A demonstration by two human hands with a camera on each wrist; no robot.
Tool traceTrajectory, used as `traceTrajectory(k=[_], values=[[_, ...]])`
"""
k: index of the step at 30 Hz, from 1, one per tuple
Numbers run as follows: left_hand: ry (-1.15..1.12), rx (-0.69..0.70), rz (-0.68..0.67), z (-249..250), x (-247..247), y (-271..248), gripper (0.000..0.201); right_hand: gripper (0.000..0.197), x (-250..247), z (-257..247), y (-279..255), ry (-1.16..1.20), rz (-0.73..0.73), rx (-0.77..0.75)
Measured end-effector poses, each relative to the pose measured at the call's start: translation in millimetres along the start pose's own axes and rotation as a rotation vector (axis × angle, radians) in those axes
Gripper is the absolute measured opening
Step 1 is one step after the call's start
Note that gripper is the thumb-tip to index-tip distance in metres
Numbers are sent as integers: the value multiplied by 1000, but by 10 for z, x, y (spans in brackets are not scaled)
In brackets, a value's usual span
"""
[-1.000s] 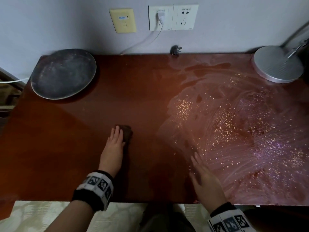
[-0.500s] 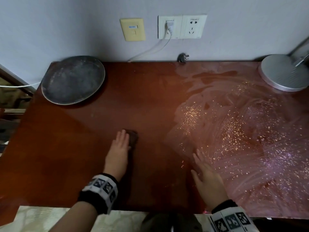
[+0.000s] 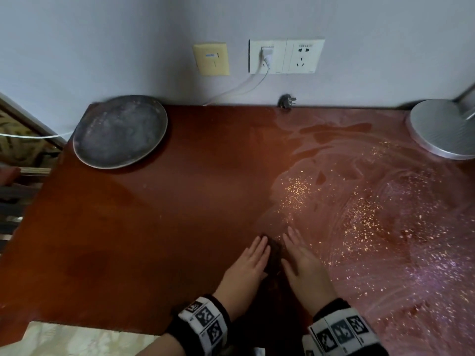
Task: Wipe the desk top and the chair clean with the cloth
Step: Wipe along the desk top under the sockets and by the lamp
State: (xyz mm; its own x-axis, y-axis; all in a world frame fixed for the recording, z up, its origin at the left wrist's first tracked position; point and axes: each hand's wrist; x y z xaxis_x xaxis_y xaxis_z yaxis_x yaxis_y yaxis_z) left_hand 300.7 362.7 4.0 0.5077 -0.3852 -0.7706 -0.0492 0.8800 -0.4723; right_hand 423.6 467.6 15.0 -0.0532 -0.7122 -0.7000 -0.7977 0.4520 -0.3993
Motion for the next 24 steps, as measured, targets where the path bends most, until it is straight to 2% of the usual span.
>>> traceTrajectory(k=[3, 6, 8, 9, 12, 13, 15, 17, 19, 21, 22, 24], values=[[-274, 25, -44, -167, -207, -81, 60, 65, 96, -75, 61, -117, 13, -141], [-486, -107, -103, -316, -331, -236, 57, 71, 379, -206, 94, -281, -82, -188], [-541, -133, -139, -359, -341, -333, 55, 49, 496, -246, 141, -370, -42, -246], [-554, -125, -139, -358, -327, -374, 54, 38, 536, -243, 168, -413, -21, -272], [-587, -166, -121, -355, -314, -416, 51, 47, 474, -137, 173, -511, 29, -290], [-573, -190, -96, -356, -333, -423, 51, 45, 450, -25, 176, -548, 65, -361], [-478, -237, -16, -406, -375, -432, 55, 41, 313, 211, 128, -541, 39, -455], [-356, -272, 38, -487, -415, -430, 62, 68, 142, 366, 53, -491, 6, -391], [-261, -303, 28, -545, -419, -397, 68, 80, 113, 389, -25, -476, 12, -311], [-229, -325, -14, -530, -400, -348, 73, 68, 232, 292, -69, -458, -23, -362], [-222, -332, -32, -514, -381, -325, 76, 56, 308, 235, -91, -472, -68, -419], [-206, -344, -52, -494, -331, -291, 81, 30, 442, 155, -123, -518, -30, -558]])
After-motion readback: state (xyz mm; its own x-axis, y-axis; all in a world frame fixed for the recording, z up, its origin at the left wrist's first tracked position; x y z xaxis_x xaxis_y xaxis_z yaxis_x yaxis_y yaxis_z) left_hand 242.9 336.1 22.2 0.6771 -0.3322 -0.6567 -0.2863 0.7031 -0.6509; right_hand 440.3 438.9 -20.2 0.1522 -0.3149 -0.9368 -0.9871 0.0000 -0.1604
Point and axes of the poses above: each hand's wrist, its own y-axis towards the middle knuckle, its own x-axis out of the palm, z = x × y, and after that the axes turned 12 degrees about -z, right-handed
